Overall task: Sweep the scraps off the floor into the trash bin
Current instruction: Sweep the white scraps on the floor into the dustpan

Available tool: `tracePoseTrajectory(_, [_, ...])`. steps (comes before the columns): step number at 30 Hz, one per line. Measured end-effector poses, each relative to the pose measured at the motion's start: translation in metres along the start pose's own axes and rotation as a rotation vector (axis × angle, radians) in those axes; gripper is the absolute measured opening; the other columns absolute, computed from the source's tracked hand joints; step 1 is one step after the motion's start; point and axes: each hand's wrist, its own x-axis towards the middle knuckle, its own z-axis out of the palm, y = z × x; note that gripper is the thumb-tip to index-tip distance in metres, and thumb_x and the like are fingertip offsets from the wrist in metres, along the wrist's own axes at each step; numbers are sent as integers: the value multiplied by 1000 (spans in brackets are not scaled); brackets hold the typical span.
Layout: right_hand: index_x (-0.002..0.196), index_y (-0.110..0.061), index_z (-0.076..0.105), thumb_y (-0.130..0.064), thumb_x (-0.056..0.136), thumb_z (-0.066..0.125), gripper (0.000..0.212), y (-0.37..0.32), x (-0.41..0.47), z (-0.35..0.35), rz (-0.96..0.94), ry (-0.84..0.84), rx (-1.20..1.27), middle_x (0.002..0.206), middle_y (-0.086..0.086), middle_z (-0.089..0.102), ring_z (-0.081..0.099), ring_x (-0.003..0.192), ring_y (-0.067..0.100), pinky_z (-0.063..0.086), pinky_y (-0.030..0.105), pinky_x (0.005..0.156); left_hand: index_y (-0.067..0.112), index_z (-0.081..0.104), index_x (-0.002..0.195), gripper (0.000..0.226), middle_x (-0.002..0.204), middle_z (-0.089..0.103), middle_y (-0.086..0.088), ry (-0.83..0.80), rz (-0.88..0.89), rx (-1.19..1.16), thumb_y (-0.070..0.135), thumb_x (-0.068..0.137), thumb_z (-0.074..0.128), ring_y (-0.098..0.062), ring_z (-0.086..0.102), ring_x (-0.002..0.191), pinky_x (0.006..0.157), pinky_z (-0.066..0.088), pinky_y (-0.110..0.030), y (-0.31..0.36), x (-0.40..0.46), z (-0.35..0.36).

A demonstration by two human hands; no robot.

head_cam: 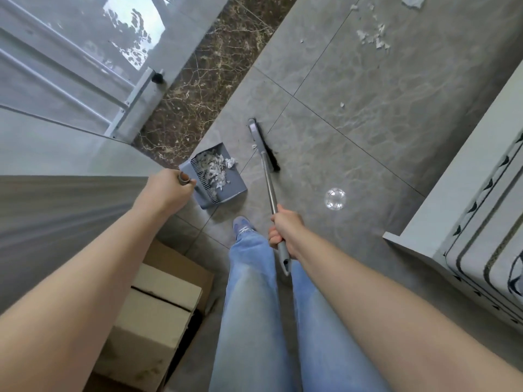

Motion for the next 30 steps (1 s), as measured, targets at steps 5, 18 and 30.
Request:
tracePoseTrajectory(5, [147, -36, 38, -6, 97, 37, 59, 22, -24, -4, -77, -9, 5, 50, -6, 23, 19, 40, 10, 19, 17, 33, 15, 66, 90, 30, 77, 65, -10, -15, -39, -45, 40, 96, 53, -34, 64, 77, 69, 58, -40, -12, -8, 6])
tracePoseTrajectory(18, [143, -32, 44, -6, 98, 34, 53, 26, -15, 42, -12, 18, -66, 44, -7, 25, 18, 42, 10, 17, 16, 33, 18, 58, 71, 31, 76, 62, -8, -6, -60, -156, 37, 94, 53, -32, 60, 82, 70, 50, -36, -21, -11, 14])
tracePoseTrajectory(30, [151, -34, 28, 0, 82, 26, 77, -41, 23, 58, -249, 185, -621, 90, 10, 53, 41, 42, 19, 36, 21, 37, 21, 52, 64, 34, 70, 59, -2, 26, -65, -180, 38, 93, 53, -31, 58, 76, 63, 42, -32, -32, -1, 8])
